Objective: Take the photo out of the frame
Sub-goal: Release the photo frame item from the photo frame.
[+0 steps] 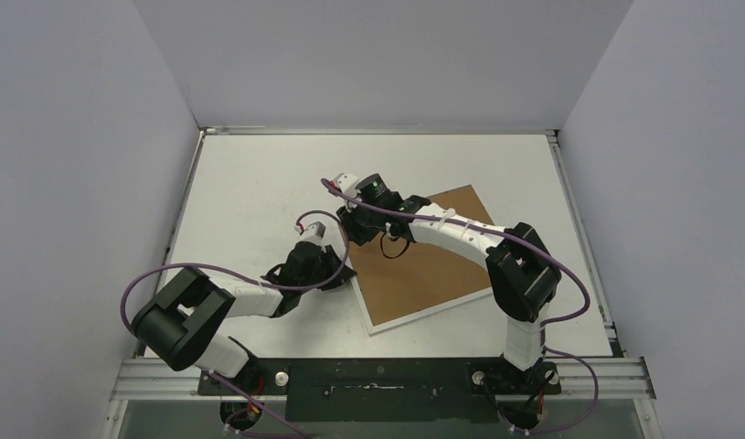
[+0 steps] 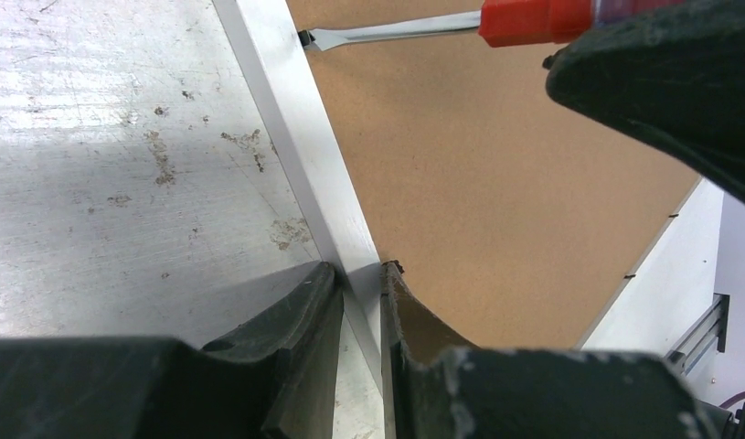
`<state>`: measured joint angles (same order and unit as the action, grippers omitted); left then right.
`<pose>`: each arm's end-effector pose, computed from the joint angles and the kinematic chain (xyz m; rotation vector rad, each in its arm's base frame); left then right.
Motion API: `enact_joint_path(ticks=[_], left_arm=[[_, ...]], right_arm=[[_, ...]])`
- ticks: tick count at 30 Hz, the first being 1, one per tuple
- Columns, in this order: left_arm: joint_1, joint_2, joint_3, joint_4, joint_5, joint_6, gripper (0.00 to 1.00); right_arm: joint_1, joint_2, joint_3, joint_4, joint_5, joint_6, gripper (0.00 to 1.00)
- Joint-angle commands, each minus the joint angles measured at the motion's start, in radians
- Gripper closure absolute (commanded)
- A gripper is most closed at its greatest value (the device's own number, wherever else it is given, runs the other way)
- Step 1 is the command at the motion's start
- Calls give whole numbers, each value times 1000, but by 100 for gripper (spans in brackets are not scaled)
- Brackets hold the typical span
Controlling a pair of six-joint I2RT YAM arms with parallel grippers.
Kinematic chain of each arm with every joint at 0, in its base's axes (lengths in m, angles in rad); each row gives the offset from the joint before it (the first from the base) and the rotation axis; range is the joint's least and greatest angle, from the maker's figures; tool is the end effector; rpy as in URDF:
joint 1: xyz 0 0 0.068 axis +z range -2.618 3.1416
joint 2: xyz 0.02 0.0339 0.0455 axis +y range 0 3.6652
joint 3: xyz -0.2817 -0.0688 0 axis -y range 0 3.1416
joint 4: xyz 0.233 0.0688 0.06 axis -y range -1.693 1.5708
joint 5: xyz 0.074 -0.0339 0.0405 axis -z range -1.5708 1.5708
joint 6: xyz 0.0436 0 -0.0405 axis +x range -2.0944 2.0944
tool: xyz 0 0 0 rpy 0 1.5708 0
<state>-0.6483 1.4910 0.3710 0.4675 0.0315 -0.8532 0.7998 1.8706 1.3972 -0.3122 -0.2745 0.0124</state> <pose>0.1957 -0.1499 0.1393 -0.2233 2.3519 -0.8240 0.2841 0.3094 0.2478 -1.0612 2.1922 0.7063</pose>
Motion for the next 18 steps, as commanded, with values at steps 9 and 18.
enact_joint_path(ticks=[9,18], left_arm=[[-14,87,-81,-260,-20,25,100],[-14,88,-90,-250,-24,16,100]], right_arm=[[133,22,36,-53,88,86,100],[222,33,59,-52,199,163,100]])
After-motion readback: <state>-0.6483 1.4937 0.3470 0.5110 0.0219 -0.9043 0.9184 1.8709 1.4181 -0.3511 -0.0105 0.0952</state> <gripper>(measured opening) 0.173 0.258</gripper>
